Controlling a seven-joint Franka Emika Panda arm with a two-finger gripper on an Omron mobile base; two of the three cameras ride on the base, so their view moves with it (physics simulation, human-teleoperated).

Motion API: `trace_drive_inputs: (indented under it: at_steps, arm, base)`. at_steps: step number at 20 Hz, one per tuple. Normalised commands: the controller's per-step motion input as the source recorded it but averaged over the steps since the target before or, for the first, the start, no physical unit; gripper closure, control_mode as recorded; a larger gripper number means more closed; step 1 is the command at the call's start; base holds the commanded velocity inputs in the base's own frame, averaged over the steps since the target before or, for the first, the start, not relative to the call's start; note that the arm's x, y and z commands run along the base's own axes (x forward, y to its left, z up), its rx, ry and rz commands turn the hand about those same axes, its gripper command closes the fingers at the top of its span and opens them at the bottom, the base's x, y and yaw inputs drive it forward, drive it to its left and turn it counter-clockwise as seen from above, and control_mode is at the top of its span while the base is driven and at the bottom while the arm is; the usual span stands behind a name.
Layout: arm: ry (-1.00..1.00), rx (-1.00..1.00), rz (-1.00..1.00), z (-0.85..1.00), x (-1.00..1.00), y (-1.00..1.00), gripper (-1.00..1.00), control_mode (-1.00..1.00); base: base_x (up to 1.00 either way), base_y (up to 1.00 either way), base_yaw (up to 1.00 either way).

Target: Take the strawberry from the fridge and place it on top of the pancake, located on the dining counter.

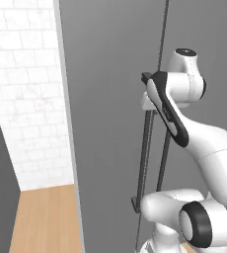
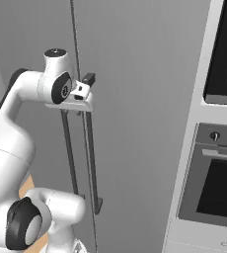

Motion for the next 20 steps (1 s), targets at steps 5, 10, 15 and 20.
trace_drive_inputs:
  at_steps: [5, 10, 15, 20]
  arm:
    - [-0.01, 0.00, 0.00, 0.00, -0.01, 0.00, -1.00, 1.00]
    - [0.00, 0.00, 0.00, 0.00, 0.00, 0.00, -1.00, 1.00]
    - [0.00, 0.00, 0.00, 0.00, 0.00, 0.00, -1.00, 1.00]
    - [0.00, 0.00, 0.00, 0.00, 0.00, 0.00, -1.00, 1.00]
  base:
    - [-0.55, 0.02, 0.00]
    - [-0.93, -0.06, -0.04]
    - [-0.24, -0.39, -0.01]
    - [0.01, -0.29, 0.03]
